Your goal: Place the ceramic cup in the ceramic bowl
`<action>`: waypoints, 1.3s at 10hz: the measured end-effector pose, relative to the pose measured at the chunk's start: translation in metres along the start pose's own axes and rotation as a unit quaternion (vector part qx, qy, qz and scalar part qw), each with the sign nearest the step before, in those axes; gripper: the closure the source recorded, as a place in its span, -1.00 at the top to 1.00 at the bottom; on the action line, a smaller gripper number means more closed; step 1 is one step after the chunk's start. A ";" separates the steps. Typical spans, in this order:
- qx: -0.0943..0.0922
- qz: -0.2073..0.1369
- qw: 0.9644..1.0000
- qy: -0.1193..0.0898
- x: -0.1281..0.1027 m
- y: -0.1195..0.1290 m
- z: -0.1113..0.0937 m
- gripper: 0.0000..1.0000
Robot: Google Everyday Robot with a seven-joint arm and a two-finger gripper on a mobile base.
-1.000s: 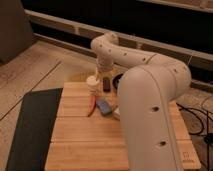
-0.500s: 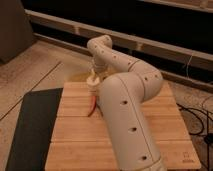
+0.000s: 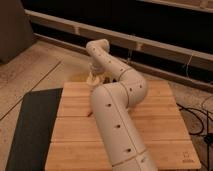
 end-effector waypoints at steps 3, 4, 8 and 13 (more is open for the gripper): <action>0.009 0.028 1.000 -0.005 -0.004 -0.015 -0.013 -0.99; 0.014 0.040 0.999 -0.009 -0.006 -0.017 -0.026 -1.00; 0.082 0.106 0.991 -0.020 -0.002 -0.036 -0.097 -1.00; 0.106 0.244 0.962 -0.055 0.042 -0.117 -0.162 -1.00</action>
